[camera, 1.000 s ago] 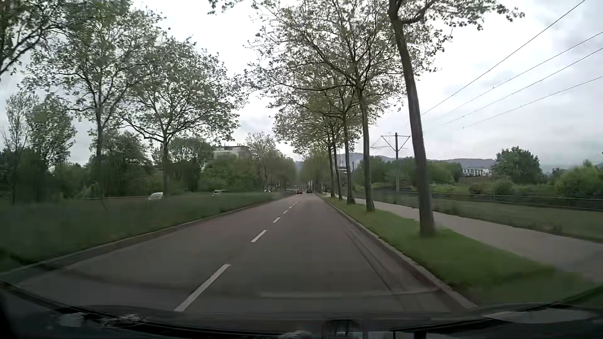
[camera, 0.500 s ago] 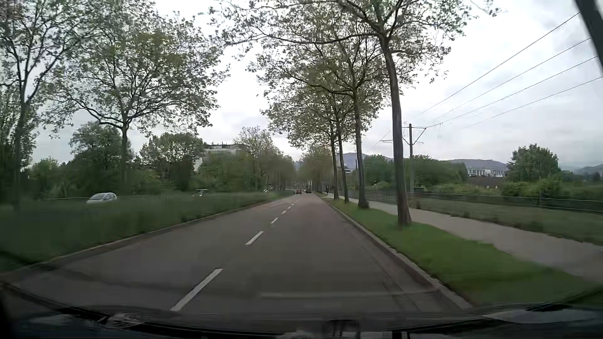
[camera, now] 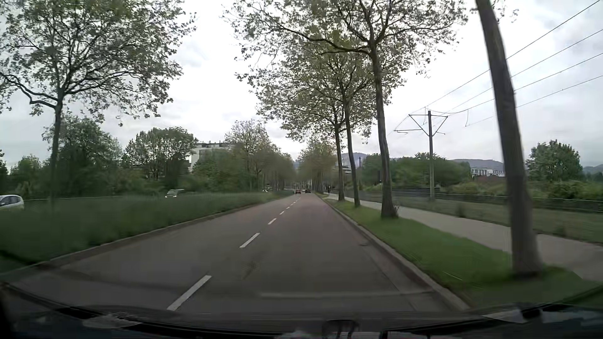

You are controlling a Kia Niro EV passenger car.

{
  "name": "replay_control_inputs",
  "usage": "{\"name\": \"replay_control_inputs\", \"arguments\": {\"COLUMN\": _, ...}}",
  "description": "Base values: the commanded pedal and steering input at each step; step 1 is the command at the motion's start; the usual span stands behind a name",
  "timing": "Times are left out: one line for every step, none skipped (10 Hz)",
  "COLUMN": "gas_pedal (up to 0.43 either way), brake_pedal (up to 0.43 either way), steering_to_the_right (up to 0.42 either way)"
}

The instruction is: Follow the waypoints while adhering to traffic rules and regulations

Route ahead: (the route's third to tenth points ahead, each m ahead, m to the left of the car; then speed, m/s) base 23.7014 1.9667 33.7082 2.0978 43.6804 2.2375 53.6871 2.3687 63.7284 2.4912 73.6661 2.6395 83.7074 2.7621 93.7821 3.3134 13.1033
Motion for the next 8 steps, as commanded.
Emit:
{"name": "replay_control_inputs", "arguments": {"gas_pedal": 0.067, "brake_pedal": 0.000, "steering_to_the_right": -0.001}}
{"name": "replay_control_inputs", "arguments": {"gas_pedal": 0.067, "brake_pedal": 0.000, "steering_to_the_right": -0.001}}
{"name": "replay_control_inputs", "arguments": {"gas_pedal": 0.067, "brake_pedal": 0.000, "steering_to_the_right": -0.002}}
{"name": "replay_control_inputs", "arguments": {"gas_pedal": 0.067, "brake_pedal": 0.000, "steering_to_the_right": -0.001}}
{"name": "replay_control_inputs", "arguments": {"gas_pedal": 0.067, "brake_pedal": 0.000, "steering_to_the_right": -0.001}}
{"name": "replay_control_inputs", "arguments": {"gas_pedal": 0.067, "brake_pedal": 0.000, "steering_to_the_right": -0.001}}
{"name": "replay_control_inputs", "arguments": {"gas_pedal": 0.067, "brake_pedal": 0.000, "steering_to_the_right": -0.001}}
{"name": "replay_control_inputs", "arguments": {"gas_pedal": 0.067, "brake_pedal": 0.000, "steering_to_the_right": -0.001}}
